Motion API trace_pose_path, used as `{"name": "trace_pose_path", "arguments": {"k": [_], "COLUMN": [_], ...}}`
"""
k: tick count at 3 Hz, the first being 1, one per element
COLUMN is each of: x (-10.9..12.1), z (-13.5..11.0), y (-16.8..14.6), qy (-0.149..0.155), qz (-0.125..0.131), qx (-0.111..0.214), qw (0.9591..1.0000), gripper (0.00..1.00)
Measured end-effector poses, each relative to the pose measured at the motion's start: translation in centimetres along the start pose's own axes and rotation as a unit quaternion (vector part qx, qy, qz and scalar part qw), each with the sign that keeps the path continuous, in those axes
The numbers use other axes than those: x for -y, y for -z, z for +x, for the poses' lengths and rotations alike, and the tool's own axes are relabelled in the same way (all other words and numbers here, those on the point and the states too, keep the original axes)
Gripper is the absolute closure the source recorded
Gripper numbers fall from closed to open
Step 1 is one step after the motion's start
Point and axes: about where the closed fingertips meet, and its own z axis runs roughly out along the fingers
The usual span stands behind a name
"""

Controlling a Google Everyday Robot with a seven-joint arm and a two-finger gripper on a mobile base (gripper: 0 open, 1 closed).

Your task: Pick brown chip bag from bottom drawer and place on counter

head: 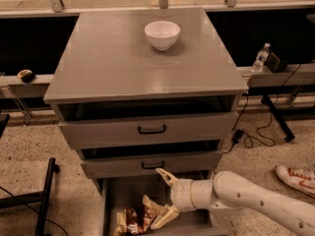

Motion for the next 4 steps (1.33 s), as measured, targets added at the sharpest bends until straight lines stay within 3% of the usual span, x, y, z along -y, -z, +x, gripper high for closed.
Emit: {"name": "trace_pose_path", "arguments": {"k": [1, 2, 3, 4], "x": [-4.1, -8.2, -9.6, -9.1], "z": [6.2, 10.1, 10.5, 11.2], "y": [-4.2, -7.5, -8.6, -9.0], "qy": [-0.069, -0.104, -0.119, -0.134], "qz": [-0.037, -0.061, -0.069, -0.063], "qx": [-0.003, 0.020, 0.031, 0.040], "qw": [0.9970, 0.9926, 0.9901, 0.9882], "gripper": [0.00, 0.00, 0.00, 0.00]}}
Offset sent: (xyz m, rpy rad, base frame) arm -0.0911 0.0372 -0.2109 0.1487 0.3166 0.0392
